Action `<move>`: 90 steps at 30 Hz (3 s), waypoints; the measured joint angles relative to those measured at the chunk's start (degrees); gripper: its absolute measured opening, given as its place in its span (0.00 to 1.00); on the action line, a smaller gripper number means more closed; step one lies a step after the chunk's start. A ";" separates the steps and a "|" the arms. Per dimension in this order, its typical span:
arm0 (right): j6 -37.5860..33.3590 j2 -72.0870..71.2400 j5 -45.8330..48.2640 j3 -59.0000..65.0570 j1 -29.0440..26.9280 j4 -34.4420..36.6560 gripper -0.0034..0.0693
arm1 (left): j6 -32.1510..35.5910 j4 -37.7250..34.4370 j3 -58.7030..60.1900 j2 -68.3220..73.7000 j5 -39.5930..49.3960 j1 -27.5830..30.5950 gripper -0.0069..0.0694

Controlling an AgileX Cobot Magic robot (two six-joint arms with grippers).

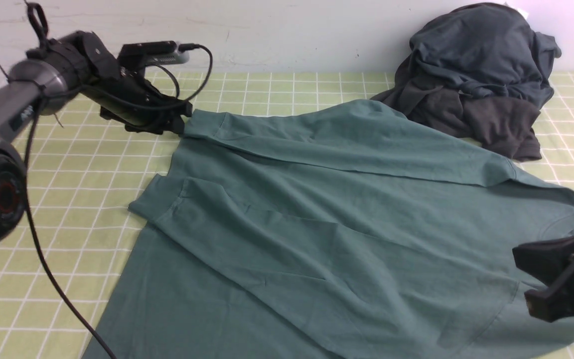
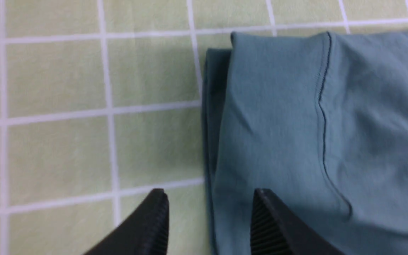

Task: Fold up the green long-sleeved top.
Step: Use the left arm to clamp the cuff farthest from it, then use the left arm to drag and drop the cuff onto the cuff closest to the left arm, then use both arms simultaneously to clamp the lower edge of the clothing fabric

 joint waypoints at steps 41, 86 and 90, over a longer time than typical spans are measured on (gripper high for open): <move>-1.33 3.53 -0.65 0.00 0.00 1.33 0.03 | -2.77 16.81 29.40 -27.47 27.37 -3.56 0.10; -20.45 3.53 10.56 0.00 0.34 12.97 0.03 | 43.19 15.43 79.39 -50.70 4.73 -13.39 0.64; -21.05 3.53 10.60 0.00 1.32 13.03 0.03 | 44.74 17.87 79.53 -50.70 4.47 -13.45 0.64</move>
